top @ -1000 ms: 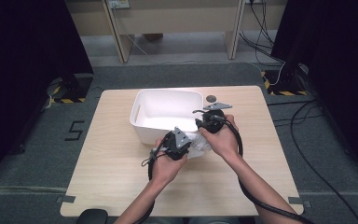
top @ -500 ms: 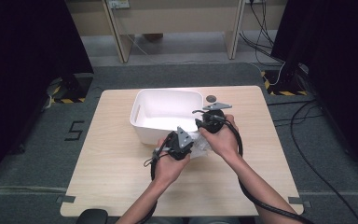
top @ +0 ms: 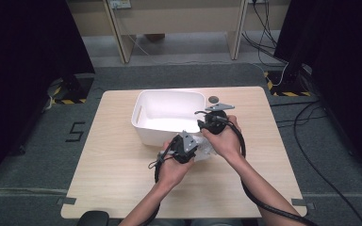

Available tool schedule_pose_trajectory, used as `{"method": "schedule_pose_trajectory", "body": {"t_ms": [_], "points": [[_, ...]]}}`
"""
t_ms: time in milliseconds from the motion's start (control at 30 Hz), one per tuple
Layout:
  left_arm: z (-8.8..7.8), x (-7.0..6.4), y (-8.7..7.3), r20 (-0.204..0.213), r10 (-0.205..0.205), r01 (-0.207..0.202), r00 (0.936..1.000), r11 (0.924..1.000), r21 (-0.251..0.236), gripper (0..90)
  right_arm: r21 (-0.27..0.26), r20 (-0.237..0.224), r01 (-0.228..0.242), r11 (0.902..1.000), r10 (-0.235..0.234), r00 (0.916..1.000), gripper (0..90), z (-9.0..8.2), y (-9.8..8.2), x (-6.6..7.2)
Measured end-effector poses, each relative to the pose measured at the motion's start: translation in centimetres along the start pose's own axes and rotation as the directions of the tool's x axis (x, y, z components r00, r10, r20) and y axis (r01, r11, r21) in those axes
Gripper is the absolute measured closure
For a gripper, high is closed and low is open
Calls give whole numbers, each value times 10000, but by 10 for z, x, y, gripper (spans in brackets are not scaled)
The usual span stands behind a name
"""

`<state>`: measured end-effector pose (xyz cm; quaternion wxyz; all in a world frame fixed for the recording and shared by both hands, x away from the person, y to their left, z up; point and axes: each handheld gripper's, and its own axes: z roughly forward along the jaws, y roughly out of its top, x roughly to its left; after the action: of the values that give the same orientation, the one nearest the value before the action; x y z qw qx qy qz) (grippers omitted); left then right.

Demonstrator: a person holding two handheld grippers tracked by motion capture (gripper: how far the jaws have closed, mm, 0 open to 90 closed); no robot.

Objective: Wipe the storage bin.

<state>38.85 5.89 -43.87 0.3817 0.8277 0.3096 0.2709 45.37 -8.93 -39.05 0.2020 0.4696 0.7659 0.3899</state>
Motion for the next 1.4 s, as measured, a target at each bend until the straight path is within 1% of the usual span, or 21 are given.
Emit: {"method": "schedule_pose_trajectory", "body": {"t_ms": [33,67,133,300,333,367,467,500,567,767,867,933,1033,1067,1133,1200,1233,1367,1400], "points": [[1,-1,-1,38,-94,94,9999,9999,36,765,6,3,-27,10000,27,10000,659,0,0,0],[2,-1,-1,82,-55,54,10000,10000,80,766,11,-9,-33,10000,33,10000,659,0,0,0],[4,-2,-3,105,-100,99,9999,9999,47,766,11,-13,-30,10000,30,10000,659,0,0,0],[10,-3,-7,244,2,-5,9997,9999,123,766,-11,-30,49,10000,-49,10000,661,0,0,0],[11,-3,-8,256,-53,51,9997,9999,94,766,-6,-41,64,10000,-64,10000,661,0,0,0],[13,-3,-9,249,9,-13,9997,9999,171,765,-3,-49,62,10000,-62,10000,662,0,0,0],[18,-4,-13,302,-35,29,9995,9998,202,766,-9,-95,100,9999,-100,9999,666,0,0,0],[19,-4,-14,341,23,-33,9994,9995,300,766,-18,-93,102,9999,-103,9999,666,0,0,0],[22,-5,-15,370,-25,15,9993,9996,289,765,-20,-96,115,9999,-115,9999,668,0,0,1],[28,-5,-19,351,90,-106,9993,9989,455,765,0,-97,107,9999,-107,9999,670,0,0,1],[31,-5,-21,370,183,-206,9991,9978,629,765,-16,-96,107,9999,-107,9999,670,0,0,1],[33,-6,-22,347,127,-148,9993,9980,621,765,-30,-100,101,9999,-101,9999,670,1,0,1],[35,-6,-23,340,179,-204,9993,9971,728,765,-44,-91,120,9999,-121,9999,670,1,0,1],[35,-6,-23,366,232,-262,9991,9961,838,765,-47,-92,123,9999,-124,9999,670,1,0,1],[36,-6,-24,352,151,-179,9993,9966,804,765,-49,-87,121,9999,-122,9999,670,1,0,1],[35,-6,-23,377,262,-295,9989,9955,901,764,-65,-124,68,10000,-68,9999,668,1,0,1],[34,-6,-23,370,229,-261,9991,9958,880,763,-78,-130,50,10000,-51,9999,667,1,1,0],[28,-4,-21,364,314,-347,9988,9949,948,762,-45,-137,68,10000,-68,9999,662,2,2,-1],[25,-4,-20,354,254,-285,9991,9955,900,762,-23,-146,78,10000,-78,9999,660,2,2,-1]]}}
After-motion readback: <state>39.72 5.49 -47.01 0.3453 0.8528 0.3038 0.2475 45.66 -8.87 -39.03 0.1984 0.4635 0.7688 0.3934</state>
